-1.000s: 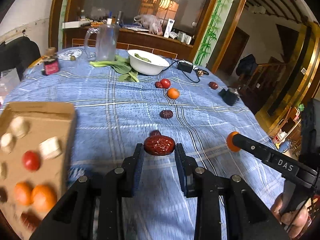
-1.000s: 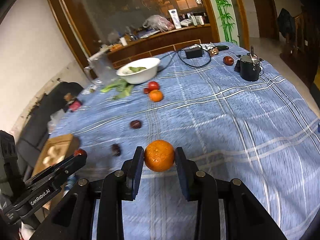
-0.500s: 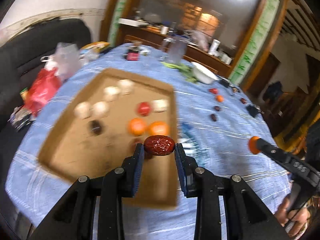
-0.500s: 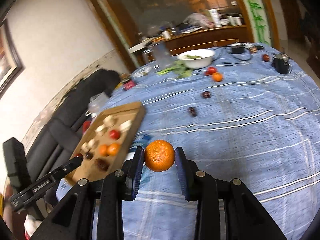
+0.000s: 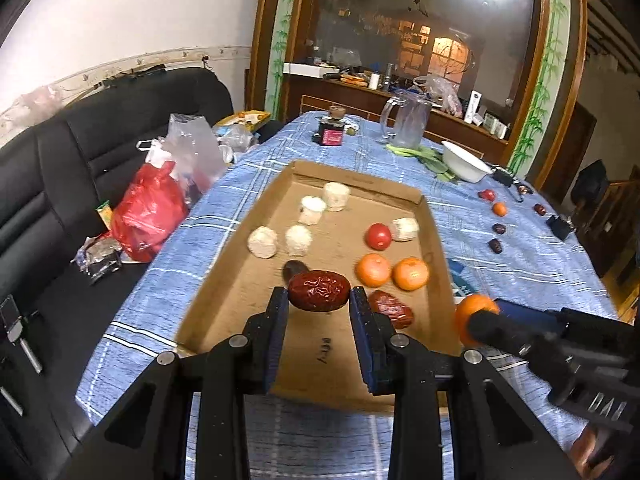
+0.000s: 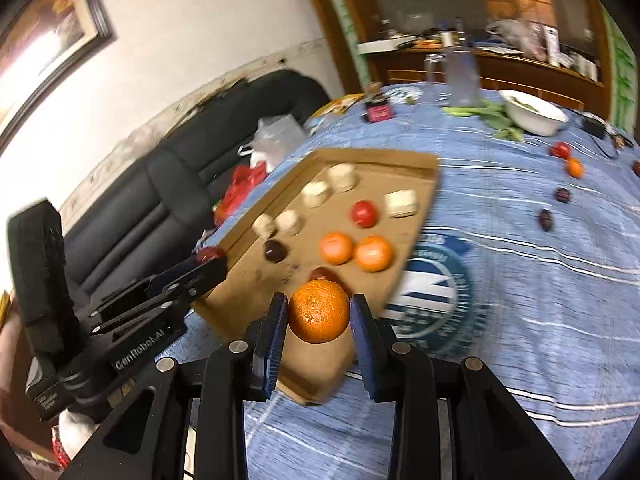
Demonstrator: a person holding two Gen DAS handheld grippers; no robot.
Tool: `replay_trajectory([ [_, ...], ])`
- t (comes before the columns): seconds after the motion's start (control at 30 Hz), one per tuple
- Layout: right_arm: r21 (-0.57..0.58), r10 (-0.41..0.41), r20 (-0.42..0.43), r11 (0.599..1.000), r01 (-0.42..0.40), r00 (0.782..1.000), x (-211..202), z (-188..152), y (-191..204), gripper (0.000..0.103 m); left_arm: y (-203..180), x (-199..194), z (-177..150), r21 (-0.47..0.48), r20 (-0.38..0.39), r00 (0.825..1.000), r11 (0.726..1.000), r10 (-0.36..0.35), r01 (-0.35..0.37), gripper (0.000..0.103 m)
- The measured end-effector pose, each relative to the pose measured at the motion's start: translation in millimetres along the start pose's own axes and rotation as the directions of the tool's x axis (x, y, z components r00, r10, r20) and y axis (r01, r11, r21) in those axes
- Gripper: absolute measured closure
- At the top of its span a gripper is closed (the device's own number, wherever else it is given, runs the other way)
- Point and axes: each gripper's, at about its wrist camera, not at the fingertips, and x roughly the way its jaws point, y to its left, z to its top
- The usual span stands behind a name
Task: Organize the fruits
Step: 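Carry the date and orange into the box and open both tools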
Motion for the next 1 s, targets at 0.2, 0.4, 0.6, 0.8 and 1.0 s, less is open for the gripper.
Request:
replay_trajectory([
  [0.2, -0.056, -0.008, -0.021, 0.998, 0.007, 1.000, 23.2, -9.1, 15.3, 0.068, 22.9, 5.1, -3.0, -0.038, -0.010, 1.000, 0.999, 0.012, -0.013, 0.072],
  [0.4, -0.095, -0.037, -0.029, 0.995, 0.034, 0.999, 34.4, -10.4, 23.0, 0.068, 32.5, 7.0, -4.9, -0.053, -0.006, 1.000, 0.998, 0.024, -0.024, 0.072],
  [0.6, -0.117, -0.055, -0.048, 0.992, 0.049, 0.997, 47.3, -11.8, 30.0, 0.068, 41.8, 11.4, -7.7, -0.066, -0.012, 1.000, 0.997, 0.029, -0.030, 0.072],
  [0.8, -0.136, -0.071, -0.061, 0.989, 0.062, 0.996, 57.2, -14.8, 33.6, 0.068, 46.5, 16.3, -9.6, -0.077, -0.022, 0.999, 0.997, 0.026, -0.028, 0.072],
  [1.0, -0.137, -0.077, -0.063, 0.988, 0.067, 0.995, 61.7, -14.6, 32.8, 0.067, 44.8, 18.6, -10.1, -0.077, -0.027, 0.999, 0.997, 0.025, -0.027, 0.072],
])
